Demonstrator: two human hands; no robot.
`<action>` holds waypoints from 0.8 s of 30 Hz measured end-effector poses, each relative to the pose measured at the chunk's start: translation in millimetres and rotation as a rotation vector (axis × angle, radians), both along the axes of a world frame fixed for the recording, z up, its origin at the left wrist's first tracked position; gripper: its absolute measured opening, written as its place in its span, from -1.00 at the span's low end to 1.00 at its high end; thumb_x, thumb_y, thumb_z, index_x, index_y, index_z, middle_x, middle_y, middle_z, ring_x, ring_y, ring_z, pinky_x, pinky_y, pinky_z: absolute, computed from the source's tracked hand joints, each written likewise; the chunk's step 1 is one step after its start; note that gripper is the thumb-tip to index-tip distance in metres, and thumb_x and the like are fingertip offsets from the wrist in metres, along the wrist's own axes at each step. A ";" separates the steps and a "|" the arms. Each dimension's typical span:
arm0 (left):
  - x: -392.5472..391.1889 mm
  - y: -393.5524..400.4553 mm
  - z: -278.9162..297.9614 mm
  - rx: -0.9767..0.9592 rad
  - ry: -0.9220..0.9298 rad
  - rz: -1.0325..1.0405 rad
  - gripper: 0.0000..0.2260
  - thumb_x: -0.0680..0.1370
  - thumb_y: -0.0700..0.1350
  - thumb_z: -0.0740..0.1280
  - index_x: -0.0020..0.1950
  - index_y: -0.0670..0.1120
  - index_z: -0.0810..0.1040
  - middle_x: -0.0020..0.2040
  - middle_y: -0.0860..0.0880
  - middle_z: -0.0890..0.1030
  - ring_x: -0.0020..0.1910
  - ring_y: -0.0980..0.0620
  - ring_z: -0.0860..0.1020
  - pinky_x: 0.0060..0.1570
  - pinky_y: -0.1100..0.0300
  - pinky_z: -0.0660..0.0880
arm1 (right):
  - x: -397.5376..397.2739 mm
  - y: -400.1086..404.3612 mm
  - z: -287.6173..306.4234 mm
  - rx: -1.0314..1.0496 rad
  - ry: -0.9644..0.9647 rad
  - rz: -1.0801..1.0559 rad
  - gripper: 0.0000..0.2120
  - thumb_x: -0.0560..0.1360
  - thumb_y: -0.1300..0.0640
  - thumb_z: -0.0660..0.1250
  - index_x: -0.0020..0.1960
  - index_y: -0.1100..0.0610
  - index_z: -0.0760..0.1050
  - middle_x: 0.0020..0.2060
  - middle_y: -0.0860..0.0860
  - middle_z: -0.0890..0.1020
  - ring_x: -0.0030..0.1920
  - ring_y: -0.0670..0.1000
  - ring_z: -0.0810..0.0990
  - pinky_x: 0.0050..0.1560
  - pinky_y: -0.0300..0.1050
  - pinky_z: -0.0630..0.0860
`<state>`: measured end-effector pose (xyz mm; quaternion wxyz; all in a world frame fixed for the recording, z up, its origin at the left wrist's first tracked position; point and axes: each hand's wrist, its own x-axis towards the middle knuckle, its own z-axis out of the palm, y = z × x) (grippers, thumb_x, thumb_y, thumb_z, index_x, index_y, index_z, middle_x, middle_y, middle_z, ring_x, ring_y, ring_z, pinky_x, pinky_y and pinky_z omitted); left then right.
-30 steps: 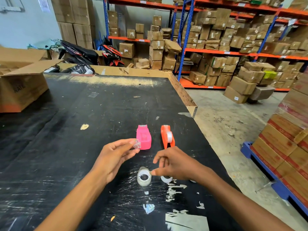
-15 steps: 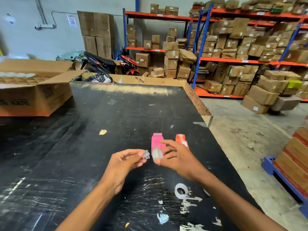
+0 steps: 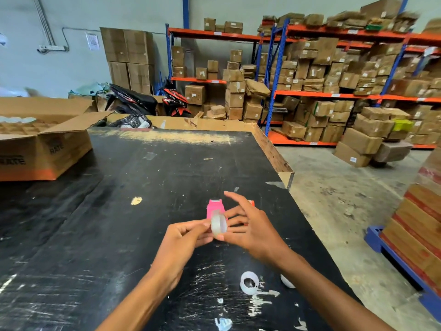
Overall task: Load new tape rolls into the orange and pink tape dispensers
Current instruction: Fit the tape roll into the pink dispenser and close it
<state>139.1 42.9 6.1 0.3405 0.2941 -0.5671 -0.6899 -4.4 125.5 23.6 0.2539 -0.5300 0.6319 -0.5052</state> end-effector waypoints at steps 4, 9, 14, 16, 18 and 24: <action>-5.1 4.0 9.0 -0.030 -0.060 0.002 -0.80 0.52 -0.24 0.32 -0.18 -0.18 0.74 -0.18 -0.20 0.75 -0.12 -0.06 0.71 0.01 0.18 0.63 | -0.6 -1.4 -2.4 -0.024 0.175 -0.010 -0.17 0.35 0.24 0.52 0.45 -0.14 0.18 -0.05 -0.14 0.59 -0.04 -0.10 0.63 0.00 -0.23 0.62; -11.3 -0.7 7.6 -0.169 -0.168 0.137 -0.92 0.37 -0.18 0.54 -0.25 -0.19 0.72 -0.31 -0.22 0.73 -0.18 -0.24 0.71 0.01 -0.09 0.64 | 5.2 -4.6 -6.0 -0.065 0.263 0.003 -0.25 0.35 0.18 0.49 0.41 -0.14 0.21 -0.12 -0.31 0.58 0.01 -0.13 0.64 0.13 -0.03 0.58; -15.6 -3.2 7.5 -0.193 -0.207 0.194 -0.91 0.36 -0.21 0.54 -0.26 -0.23 0.71 -0.35 -0.18 0.72 -0.34 -0.06 0.67 -0.07 -0.09 0.66 | 5.1 -6.0 -7.2 -0.079 0.230 0.018 -0.29 0.37 0.19 0.50 0.41 -0.08 0.24 -0.12 -0.35 0.58 0.02 -0.17 0.63 0.09 -0.12 0.60; -15.9 -5.0 6.2 -0.195 -0.210 0.184 -0.89 0.37 -0.18 0.54 -0.25 -0.22 0.70 -0.35 -0.17 0.72 -0.35 -0.03 0.67 -0.08 -0.02 0.67 | 3.8 -7.3 -7.8 -0.077 0.201 0.024 -0.28 0.36 0.21 0.50 0.40 -0.06 0.25 -0.12 -0.46 0.57 0.01 -0.19 0.63 0.08 -0.16 0.60; -15.6 -6.5 7.8 -0.175 -0.199 0.144 -0.87 0.38 -0.15 0.53 -0.19 -0.21 0.69 -0.32 -0.18 0.73 -0.32 -0.02 0.68 -0.12 0.07 0.67 | 0.4 -9.4 -8.6 -0.080 0.119 0.012 -0.29 0.34 0.27 0.52 0.37 -0.04 0.28 -0.10 -0.32 0.61 -0.03 -0.20 0.64 0.03 -0.21 0.61; -19.6 -18.3 13.1 -0.110 -0.118 0.056 -0.86 0.44 -0.21 0.48 -0.03 -0.21 0.68 -0.21 -0.20 0.74 -0.24 -0.06 0.71 -0.15 0.15 0.66 | -14.8 -20.1 -7.4 -0.051 -0.047 -0.028 -0.39 0.31 0.27 0.54 0.26 -0.01 0.40 0.07 -0.01 0.64 0.03 -0.09 0.66 0.05 -0.26 0.57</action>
